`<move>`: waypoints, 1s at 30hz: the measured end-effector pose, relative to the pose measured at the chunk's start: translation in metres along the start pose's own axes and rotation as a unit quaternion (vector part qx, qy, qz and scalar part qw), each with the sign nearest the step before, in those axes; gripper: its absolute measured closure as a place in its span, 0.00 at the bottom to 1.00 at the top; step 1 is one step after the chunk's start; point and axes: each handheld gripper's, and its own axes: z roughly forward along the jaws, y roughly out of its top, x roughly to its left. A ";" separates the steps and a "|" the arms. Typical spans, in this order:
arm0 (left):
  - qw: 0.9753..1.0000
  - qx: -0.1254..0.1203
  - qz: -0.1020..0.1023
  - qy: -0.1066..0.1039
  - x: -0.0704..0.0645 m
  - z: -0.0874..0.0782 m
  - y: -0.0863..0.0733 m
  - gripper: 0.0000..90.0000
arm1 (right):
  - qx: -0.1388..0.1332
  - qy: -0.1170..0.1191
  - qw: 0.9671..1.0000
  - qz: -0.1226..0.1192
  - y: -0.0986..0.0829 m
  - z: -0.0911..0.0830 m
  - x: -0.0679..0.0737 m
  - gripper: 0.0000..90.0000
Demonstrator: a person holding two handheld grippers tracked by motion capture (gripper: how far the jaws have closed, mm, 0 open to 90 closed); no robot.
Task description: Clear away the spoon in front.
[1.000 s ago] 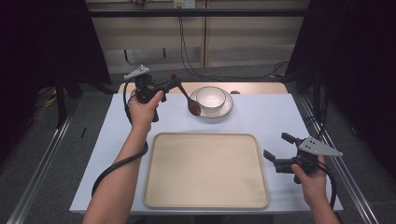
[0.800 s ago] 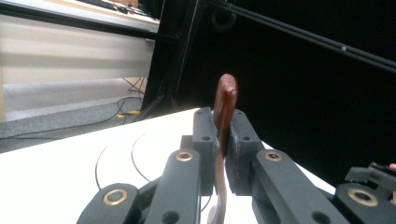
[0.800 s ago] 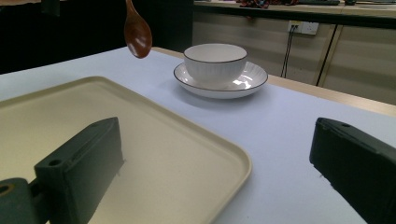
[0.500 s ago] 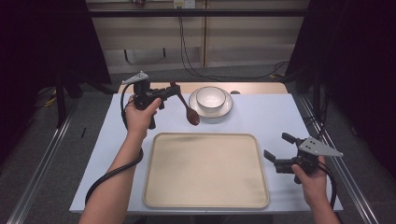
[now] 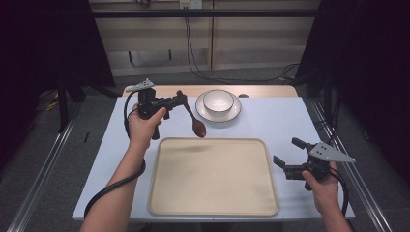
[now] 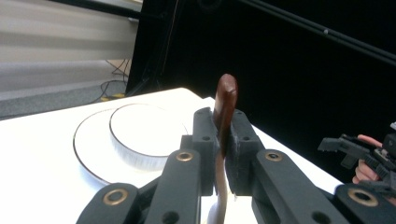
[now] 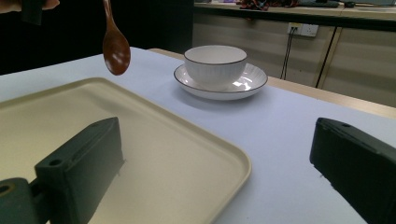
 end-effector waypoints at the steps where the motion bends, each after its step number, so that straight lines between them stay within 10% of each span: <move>1: 1.000 0.004 -0.003 -0.004 0.000 -0.001 -0.001 0.93 | -0.003 0.000 1.000 0.000 0.000 0.000 0.000 0.02; 30: 0.996 0.055 -0.039 -0.057 -0.018 -0.013 -0.009 0.93 | -0.010 0.004 1.000 -0.005 0.001 0.000 0.002 0.03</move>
